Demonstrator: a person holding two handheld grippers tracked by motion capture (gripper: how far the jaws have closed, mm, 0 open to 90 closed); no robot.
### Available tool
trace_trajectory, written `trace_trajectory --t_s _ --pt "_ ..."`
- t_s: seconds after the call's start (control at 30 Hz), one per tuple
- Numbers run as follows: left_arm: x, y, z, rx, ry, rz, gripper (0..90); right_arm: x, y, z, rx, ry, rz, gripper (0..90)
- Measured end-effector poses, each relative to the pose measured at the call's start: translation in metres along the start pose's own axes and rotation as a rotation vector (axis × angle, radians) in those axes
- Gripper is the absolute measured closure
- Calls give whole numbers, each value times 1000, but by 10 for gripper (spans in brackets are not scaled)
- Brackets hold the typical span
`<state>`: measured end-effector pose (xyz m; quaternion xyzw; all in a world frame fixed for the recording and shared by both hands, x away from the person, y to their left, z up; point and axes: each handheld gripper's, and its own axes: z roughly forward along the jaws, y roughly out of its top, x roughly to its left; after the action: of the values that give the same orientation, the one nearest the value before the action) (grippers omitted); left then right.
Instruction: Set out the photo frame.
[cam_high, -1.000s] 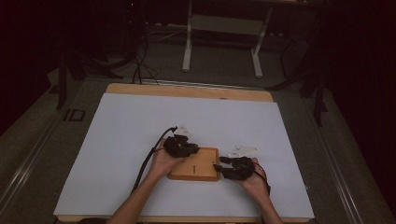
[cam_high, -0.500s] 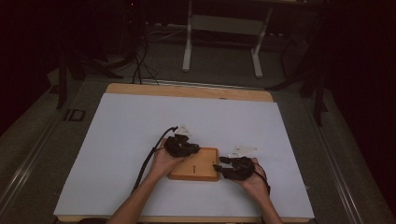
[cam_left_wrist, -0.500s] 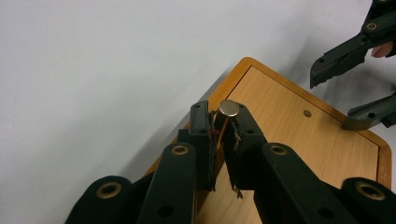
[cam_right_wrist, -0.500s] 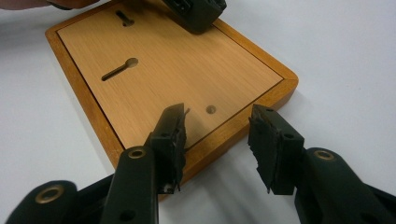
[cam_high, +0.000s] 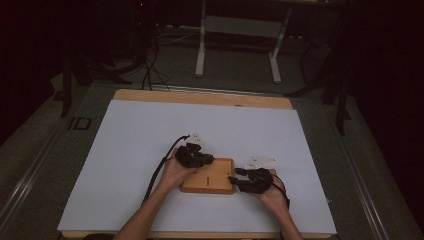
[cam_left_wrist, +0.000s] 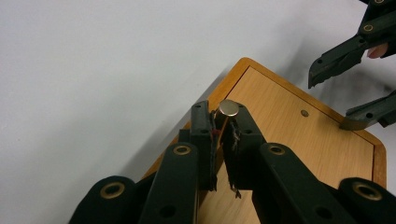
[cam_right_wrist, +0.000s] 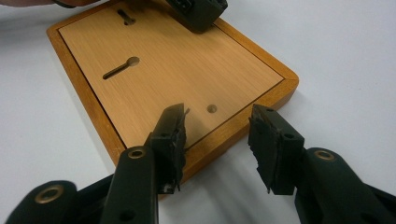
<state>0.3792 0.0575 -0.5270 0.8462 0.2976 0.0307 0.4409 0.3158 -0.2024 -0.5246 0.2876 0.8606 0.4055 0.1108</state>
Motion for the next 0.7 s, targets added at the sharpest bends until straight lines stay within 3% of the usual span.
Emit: trace_trajectory --t_s 0.7 --pt "2 0 1 2 -27 -6 826 1 1 -1 1 3 -8 544"
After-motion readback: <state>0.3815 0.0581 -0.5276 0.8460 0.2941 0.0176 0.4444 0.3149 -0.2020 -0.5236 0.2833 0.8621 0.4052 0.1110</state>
